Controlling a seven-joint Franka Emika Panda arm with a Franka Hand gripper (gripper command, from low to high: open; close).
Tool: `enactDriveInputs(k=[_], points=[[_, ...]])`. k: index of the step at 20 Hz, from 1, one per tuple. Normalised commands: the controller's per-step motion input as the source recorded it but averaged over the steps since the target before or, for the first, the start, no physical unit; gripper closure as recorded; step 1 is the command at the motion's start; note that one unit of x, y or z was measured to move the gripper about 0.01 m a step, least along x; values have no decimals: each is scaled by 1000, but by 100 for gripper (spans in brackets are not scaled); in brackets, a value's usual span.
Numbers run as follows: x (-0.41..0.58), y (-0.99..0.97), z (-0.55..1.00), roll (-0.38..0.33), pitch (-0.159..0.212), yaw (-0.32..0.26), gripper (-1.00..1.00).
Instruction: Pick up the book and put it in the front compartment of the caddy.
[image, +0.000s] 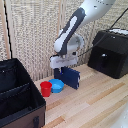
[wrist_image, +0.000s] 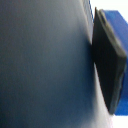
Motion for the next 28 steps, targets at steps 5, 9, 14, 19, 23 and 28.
enactDriveInputs(k=[5,9,14,19,23,28], points=[[299,-269,939,-52,90,-91,100],[291,-126,1000,0,64,-89,100],[-57,72,930,6,-12,-210,100],[-106,7,885,0,-27,-292,100],[-116,45,809,5,-24,-283,100],[-82,221,590,31,-21,-253,100]])
